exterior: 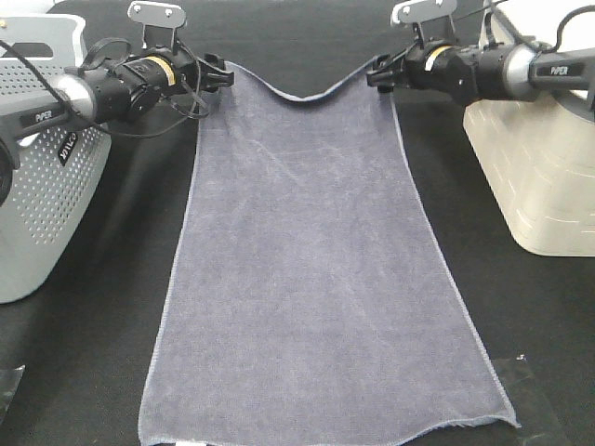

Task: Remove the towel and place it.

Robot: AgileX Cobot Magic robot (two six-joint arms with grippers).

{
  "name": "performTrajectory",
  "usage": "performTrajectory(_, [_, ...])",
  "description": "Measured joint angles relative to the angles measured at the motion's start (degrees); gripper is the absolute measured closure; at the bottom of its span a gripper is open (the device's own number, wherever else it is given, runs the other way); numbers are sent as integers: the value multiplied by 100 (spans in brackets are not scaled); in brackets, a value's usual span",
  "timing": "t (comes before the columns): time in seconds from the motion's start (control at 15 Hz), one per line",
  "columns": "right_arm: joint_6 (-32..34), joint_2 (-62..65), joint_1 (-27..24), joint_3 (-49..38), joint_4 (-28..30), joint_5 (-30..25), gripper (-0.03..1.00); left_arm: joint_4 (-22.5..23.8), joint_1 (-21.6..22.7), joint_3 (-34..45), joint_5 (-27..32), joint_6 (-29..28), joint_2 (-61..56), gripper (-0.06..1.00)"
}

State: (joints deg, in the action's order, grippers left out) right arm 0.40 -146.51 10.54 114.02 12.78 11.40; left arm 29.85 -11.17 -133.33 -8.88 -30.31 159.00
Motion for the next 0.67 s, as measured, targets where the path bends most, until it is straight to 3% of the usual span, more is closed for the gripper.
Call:
performTrajectory(0.13, [-86, 11, 0, 6, 0, -6, 23, -6, 0, 0, 92, 0, 0, 29])
performTrajectory(0.33, [-304, 6, 0, 23, -23, -596, 46, -246, 0, 0, 888, 0, -6, 29])
performTrajectory(0.47, [-304, 6, 0, 103, -23, -1238, 49, -516, 0, 0, 1541, 0, -6, 29])
performTrajectory(0.67, [-309, 6, 0, 120, -86, -1690, 46, -882, 0, 0, 2257, 0, -103, 29])
